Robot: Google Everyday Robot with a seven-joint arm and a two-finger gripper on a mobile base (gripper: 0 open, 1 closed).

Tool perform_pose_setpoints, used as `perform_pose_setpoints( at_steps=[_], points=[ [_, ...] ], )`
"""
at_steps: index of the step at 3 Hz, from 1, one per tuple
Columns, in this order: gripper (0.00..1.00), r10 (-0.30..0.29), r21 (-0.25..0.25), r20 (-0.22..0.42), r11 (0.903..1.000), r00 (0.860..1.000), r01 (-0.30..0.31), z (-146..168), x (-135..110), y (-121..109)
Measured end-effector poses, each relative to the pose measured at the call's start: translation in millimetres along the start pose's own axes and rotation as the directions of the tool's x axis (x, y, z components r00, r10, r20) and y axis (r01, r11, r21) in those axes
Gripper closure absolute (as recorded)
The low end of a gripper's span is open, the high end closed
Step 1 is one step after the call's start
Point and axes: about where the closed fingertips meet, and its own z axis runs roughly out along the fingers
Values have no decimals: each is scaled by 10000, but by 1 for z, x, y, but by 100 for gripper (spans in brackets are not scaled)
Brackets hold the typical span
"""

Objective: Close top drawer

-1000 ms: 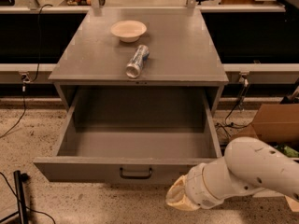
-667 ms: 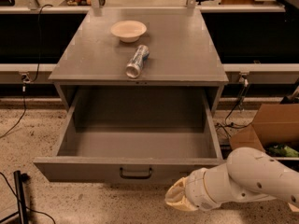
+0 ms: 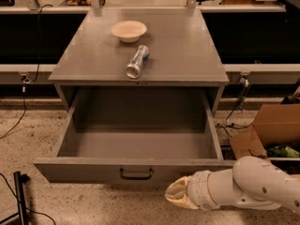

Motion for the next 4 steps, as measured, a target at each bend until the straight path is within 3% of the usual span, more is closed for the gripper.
perform_pose_setpoints(
  at_steps=[2, 3, 4],
  points=[
    [100, -681, 721, 621, 9954, 9957, 636, -6, -5, -29],
    [100, -716, 776, 1053, 9950, 9919, 636, -5, -1, -37],
    [100, -716, 775, 1053, 9950, 9919, 636, -5, -1, -37]
  ],
)
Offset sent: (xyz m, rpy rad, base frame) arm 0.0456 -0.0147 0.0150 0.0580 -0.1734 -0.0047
